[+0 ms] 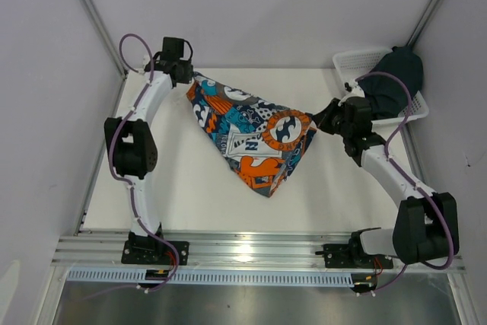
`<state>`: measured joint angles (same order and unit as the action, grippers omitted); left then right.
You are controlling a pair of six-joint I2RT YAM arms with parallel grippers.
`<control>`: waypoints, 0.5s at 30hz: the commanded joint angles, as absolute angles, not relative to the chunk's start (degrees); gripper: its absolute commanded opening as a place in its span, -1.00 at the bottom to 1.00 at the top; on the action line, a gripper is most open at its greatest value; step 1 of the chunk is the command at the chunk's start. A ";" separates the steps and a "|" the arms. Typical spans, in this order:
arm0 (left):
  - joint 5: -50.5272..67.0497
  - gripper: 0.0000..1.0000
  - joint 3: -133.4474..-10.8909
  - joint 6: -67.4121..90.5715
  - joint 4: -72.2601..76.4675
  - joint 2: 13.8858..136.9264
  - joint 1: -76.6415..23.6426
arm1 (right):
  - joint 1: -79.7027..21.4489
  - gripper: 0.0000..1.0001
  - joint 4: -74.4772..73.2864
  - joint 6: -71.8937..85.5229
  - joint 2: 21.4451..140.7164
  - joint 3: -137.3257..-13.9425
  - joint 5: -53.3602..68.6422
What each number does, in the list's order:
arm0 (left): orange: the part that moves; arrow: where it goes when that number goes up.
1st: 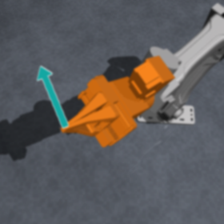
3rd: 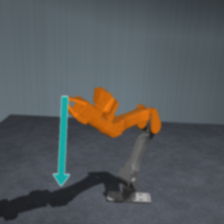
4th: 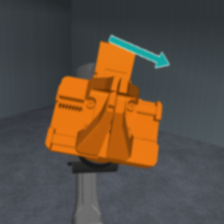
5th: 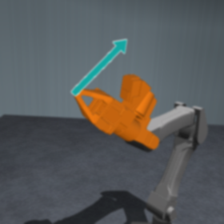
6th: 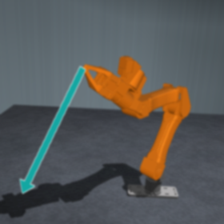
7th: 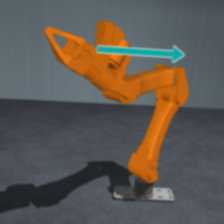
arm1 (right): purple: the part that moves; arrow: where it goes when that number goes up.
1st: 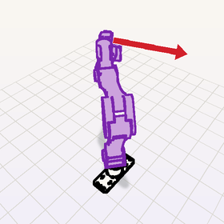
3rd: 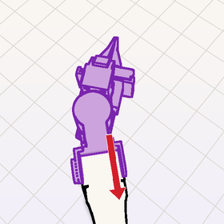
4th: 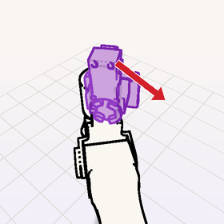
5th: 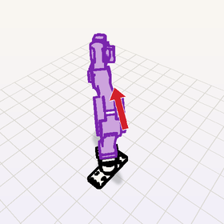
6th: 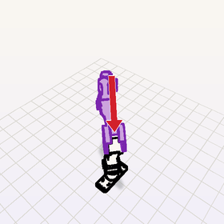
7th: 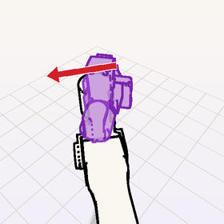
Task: Fold and stack the shorts
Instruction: Fold the shorts
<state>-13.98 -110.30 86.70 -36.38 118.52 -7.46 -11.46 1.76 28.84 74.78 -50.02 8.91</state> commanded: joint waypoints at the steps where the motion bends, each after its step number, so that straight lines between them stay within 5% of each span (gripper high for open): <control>1: -15.21 -1.00 -115.74 88.07 -32.96 121.37 -8.00 | -9.32 -1.00 1.32 30.14 77.16 -52.64 6.86; 15: -13.36 -0.78 -115.67 89.56 -13.73 132.09 -9.76 | -5.36 -1.00 7.99 31.73 95.00 -60.38 5.10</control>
<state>-13.28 -114.02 88.55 -22.61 130.13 -9.47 -5.93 4.14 30.85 92.71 -58.57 7.75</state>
